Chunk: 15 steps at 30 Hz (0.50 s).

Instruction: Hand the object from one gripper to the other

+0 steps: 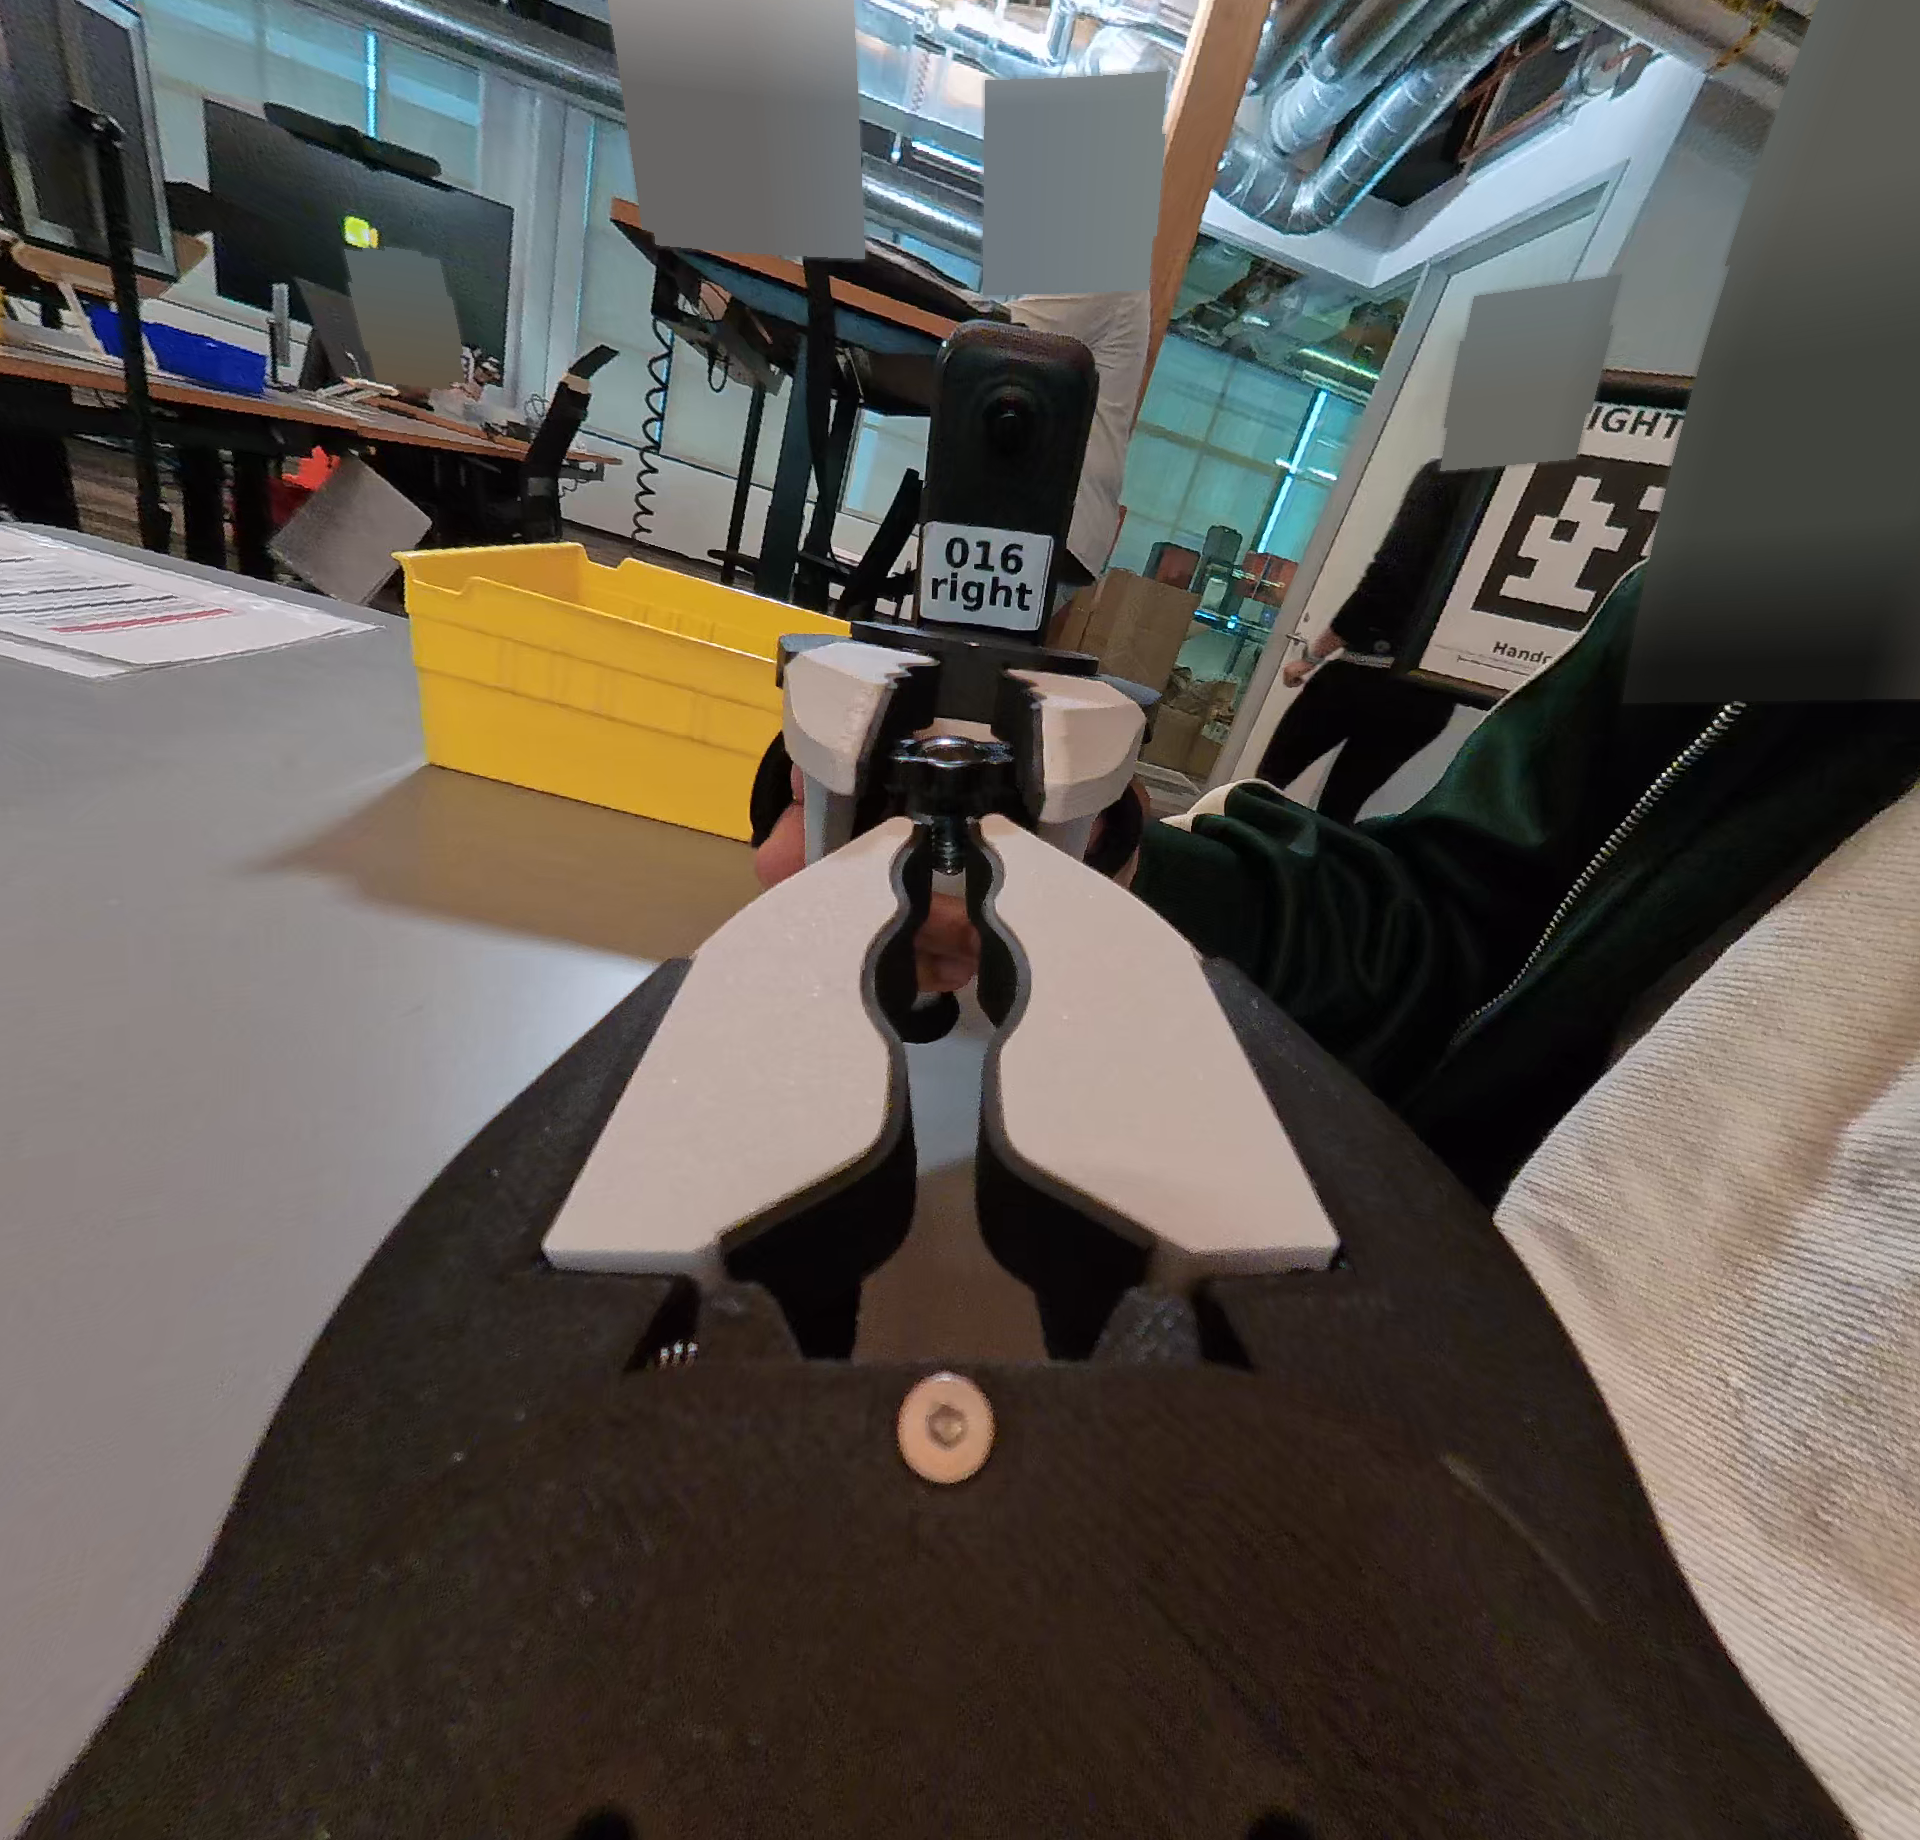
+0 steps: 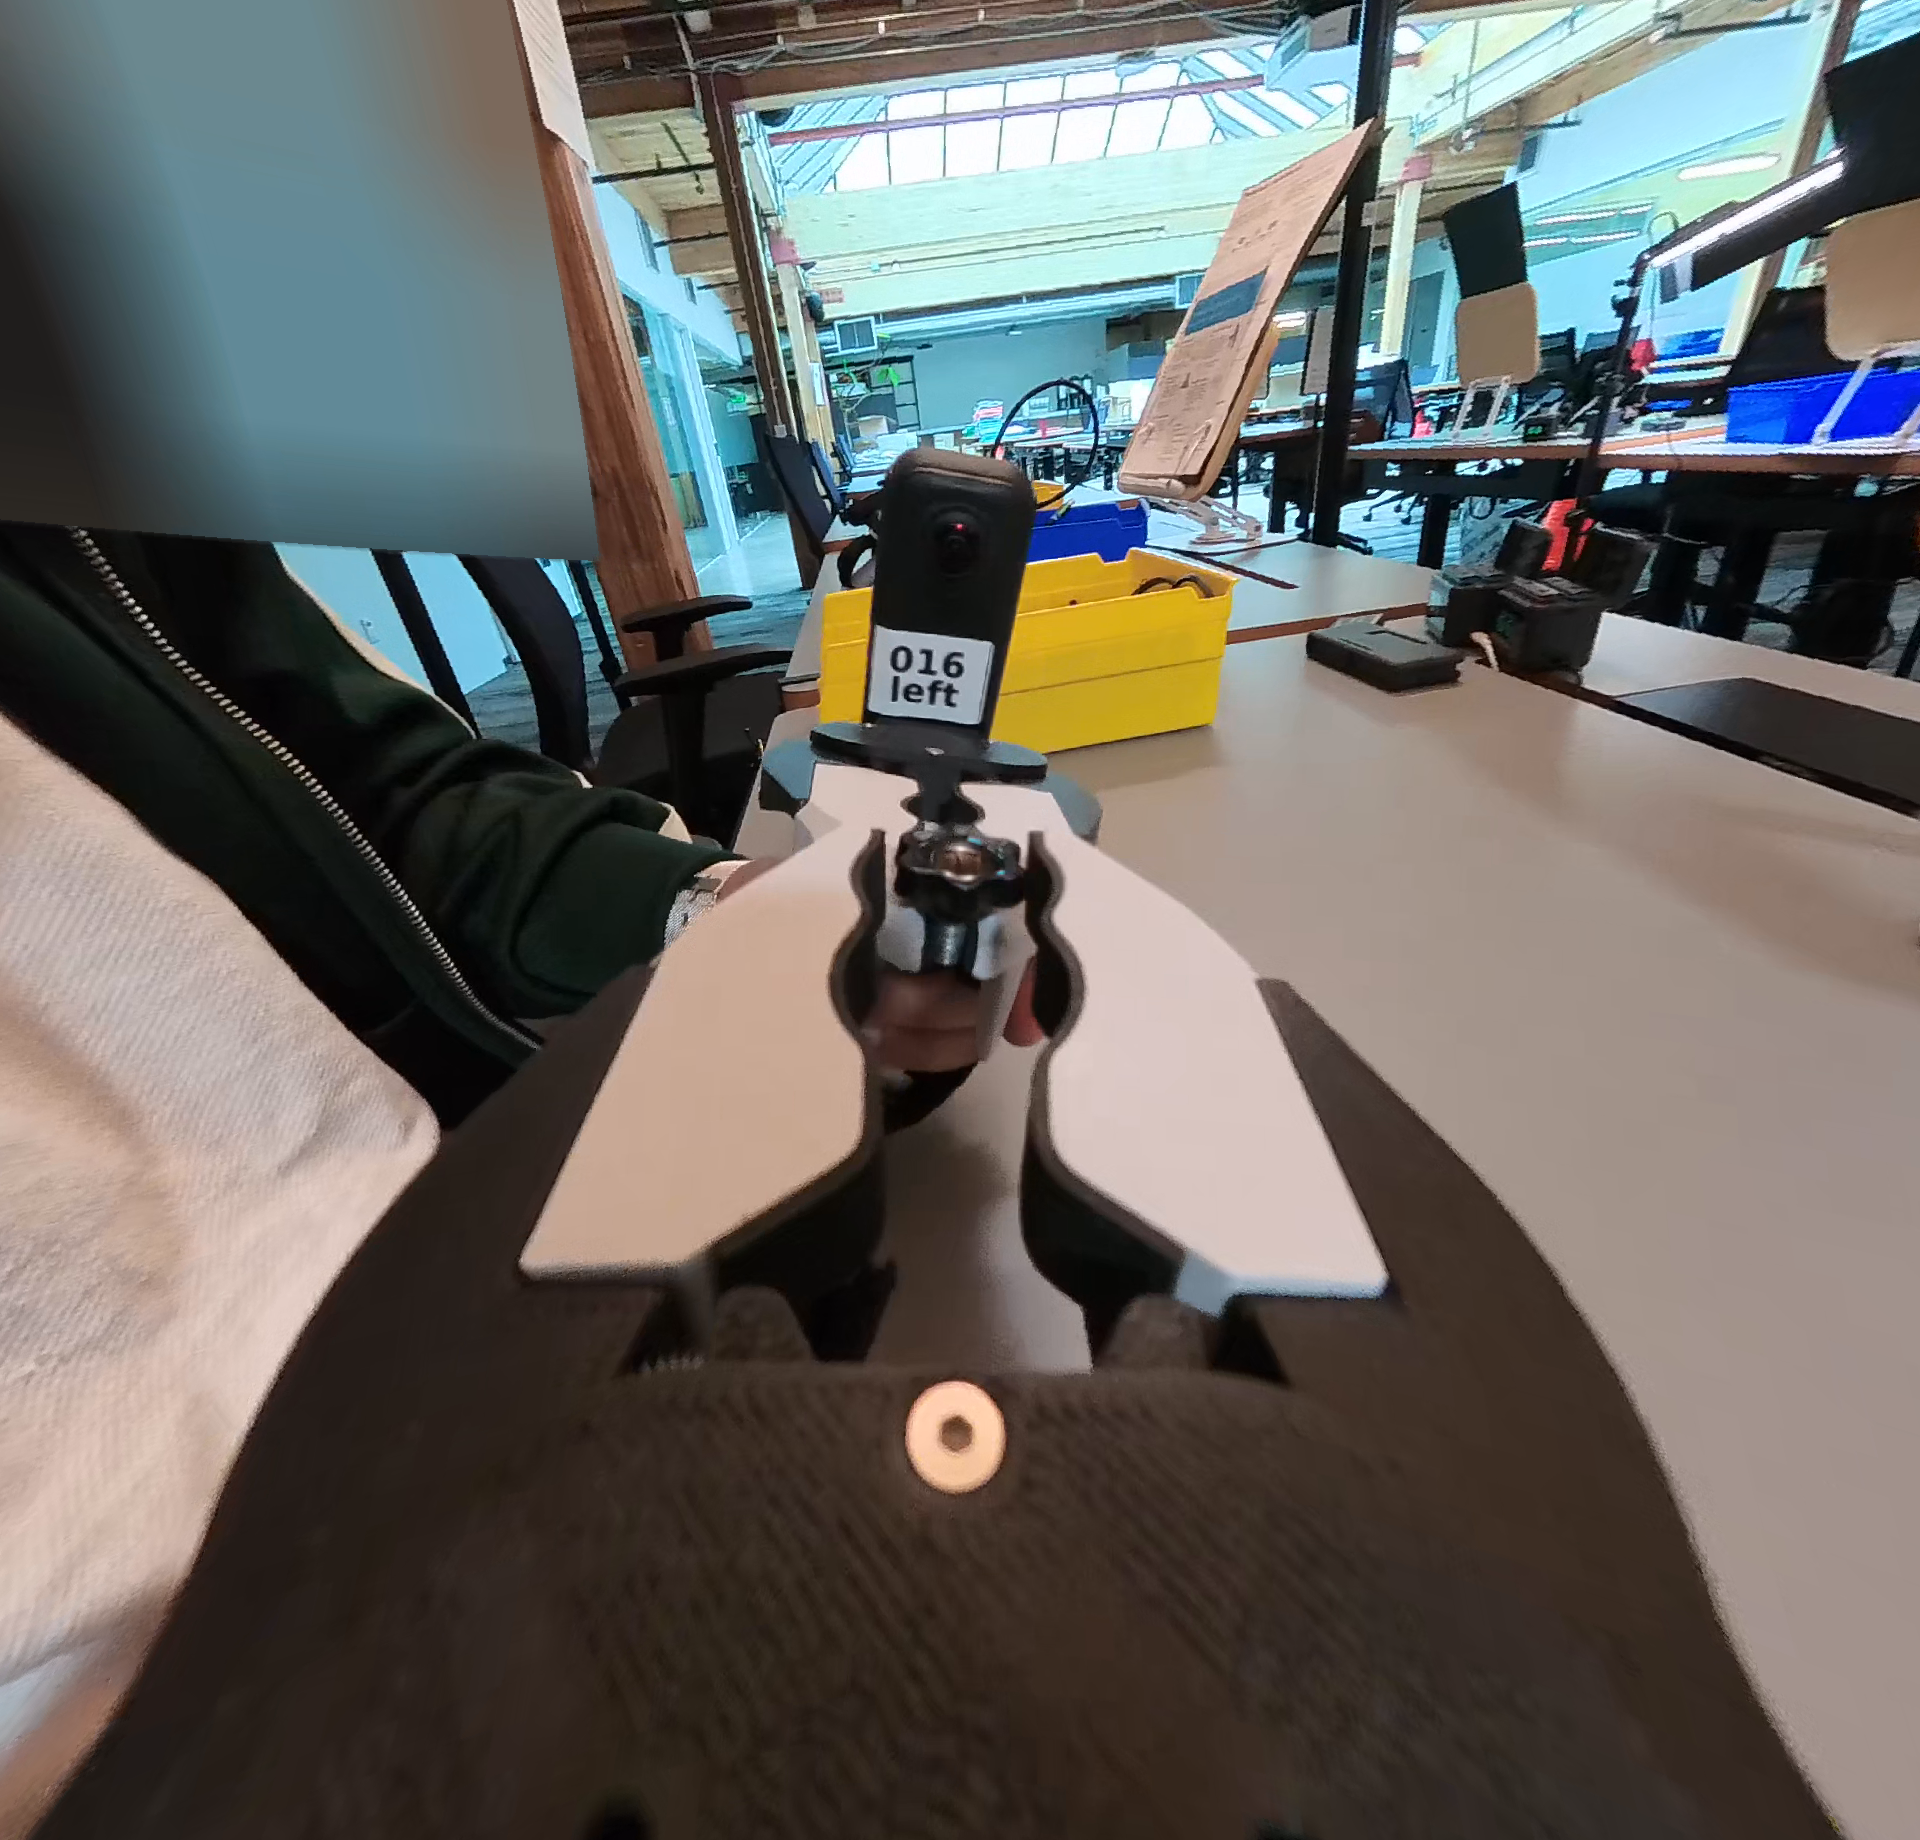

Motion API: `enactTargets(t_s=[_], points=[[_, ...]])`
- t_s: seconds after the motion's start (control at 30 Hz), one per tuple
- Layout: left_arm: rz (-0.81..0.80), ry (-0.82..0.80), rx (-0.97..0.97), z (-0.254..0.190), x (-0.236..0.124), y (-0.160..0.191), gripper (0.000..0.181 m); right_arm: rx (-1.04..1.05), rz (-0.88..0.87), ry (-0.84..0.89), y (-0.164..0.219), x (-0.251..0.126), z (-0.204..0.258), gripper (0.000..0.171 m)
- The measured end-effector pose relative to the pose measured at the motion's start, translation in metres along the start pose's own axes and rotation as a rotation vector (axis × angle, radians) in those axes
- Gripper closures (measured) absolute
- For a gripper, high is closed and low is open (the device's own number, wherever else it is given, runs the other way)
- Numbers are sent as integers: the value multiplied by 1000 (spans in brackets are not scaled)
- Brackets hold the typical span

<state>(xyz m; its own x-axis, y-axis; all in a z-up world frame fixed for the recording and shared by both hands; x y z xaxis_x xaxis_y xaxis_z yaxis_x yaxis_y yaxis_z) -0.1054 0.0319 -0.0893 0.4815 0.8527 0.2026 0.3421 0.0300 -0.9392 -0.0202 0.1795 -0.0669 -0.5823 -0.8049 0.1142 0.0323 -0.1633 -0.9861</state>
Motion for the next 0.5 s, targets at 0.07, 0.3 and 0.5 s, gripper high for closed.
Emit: enactTargets(t_s=[0.07,0.3,0.5], points=[[1,7,-2,0,0,0,177,-1,5,-3,0,0,0,147],[-2,8,-7,0,1,0,177,-3,10,-1,0,0,0,147],[-32,-22,-49,4,-1,0,156,-7,-17,36,-2,-3,-1,147]])
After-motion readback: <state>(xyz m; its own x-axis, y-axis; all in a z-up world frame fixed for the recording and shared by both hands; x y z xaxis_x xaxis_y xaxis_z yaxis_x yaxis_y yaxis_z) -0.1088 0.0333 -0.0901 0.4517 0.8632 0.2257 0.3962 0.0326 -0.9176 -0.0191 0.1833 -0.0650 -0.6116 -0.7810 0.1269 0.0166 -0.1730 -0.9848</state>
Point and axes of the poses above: each gripper's, where its closed fingertips meet, x out along the fingers, y out of its underside, z = x × y across the jaws, the point moved 10 cm from there along -x, back along the fingers, and after that the axes turned 2 degrees about -z, right-handed, at the moved point
